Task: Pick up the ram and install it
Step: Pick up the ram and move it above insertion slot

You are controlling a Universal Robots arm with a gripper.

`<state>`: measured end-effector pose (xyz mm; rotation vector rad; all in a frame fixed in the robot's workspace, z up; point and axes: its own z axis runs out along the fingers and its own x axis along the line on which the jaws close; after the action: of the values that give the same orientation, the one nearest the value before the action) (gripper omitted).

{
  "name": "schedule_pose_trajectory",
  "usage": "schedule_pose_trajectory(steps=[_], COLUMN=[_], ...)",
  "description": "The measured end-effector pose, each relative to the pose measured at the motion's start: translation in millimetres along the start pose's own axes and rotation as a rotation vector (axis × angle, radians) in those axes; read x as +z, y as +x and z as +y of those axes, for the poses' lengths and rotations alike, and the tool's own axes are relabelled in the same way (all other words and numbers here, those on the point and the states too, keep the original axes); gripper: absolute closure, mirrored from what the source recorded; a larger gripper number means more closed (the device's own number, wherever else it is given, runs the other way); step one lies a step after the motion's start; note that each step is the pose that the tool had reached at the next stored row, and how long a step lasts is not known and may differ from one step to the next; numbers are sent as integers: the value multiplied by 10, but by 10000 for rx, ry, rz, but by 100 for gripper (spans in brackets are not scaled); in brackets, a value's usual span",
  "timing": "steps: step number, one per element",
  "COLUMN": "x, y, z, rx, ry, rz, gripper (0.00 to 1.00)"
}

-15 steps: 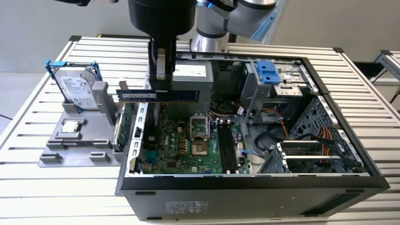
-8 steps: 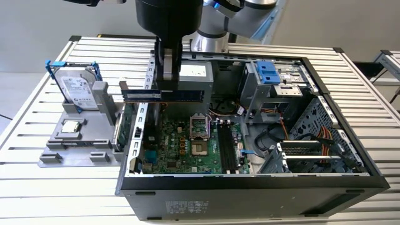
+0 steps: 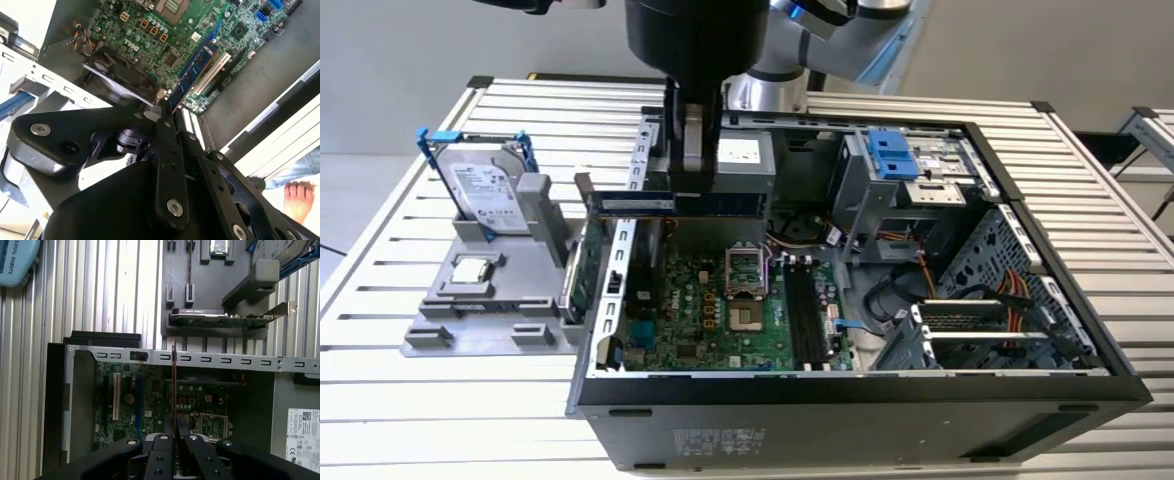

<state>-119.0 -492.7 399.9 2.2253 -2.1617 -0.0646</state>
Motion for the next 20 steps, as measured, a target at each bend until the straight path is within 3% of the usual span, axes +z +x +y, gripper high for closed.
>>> schedule_pose_trajectory(steps=[20], x=[-13], y=[7], z=[-238], rx=[61], ry=[0], rz=[-4], gripper=[100])
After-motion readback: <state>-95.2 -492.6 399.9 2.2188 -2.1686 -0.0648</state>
